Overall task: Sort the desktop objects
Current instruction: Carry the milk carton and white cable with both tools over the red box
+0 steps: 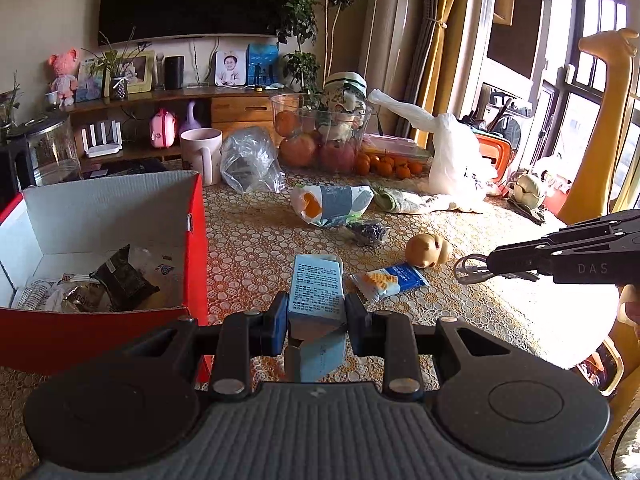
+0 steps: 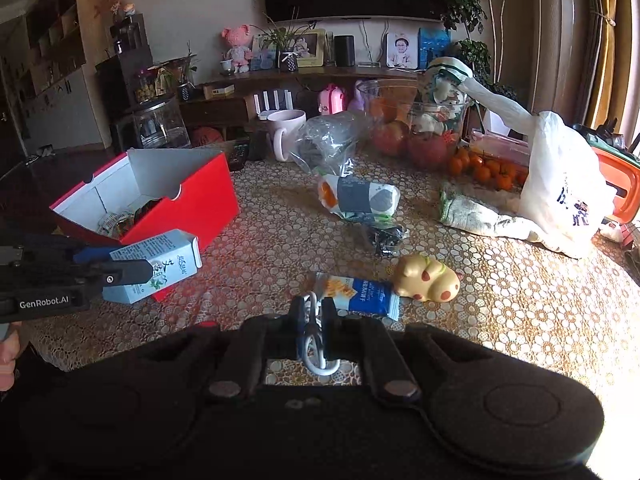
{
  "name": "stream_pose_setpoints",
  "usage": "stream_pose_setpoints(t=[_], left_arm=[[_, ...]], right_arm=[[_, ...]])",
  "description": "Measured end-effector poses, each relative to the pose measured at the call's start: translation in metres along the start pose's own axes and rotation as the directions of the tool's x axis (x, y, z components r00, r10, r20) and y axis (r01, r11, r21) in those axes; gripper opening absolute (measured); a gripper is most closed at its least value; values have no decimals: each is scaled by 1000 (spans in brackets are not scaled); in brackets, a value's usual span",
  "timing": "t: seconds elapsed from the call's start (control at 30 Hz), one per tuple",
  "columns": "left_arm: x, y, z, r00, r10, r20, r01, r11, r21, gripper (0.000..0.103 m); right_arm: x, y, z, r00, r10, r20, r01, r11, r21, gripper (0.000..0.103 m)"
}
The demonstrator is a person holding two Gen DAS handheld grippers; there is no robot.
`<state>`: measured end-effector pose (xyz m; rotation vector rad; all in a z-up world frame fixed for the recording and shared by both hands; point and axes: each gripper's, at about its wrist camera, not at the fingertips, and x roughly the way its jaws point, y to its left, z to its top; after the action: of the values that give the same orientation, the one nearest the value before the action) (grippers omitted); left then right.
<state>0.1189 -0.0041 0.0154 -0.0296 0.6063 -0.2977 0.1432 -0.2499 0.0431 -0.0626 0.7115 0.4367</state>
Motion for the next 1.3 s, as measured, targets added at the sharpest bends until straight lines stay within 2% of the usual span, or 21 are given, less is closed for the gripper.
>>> stream_pose_setpoints(t=[0.37,0.67,0.93,1.3], left_arm=[[-52,50,4,996,67,52,-65,997,-38,29],[-81,97,9,984,157,83,-153,986,-61,29],[-81,139,11,970,232,71,-227,971,-74,29],[-49,189,26,953,301,32,-300,953,-39,29]], right_arm=[[2,73,54,989,148,25,-144,983,-114,7],[23,126,94,973,230,24,-222,959,-178,7],[57,162,115,963,270,-6,-265,940,-214,7],[115,187,135,960,274,-49,-279,943,-180,7]])
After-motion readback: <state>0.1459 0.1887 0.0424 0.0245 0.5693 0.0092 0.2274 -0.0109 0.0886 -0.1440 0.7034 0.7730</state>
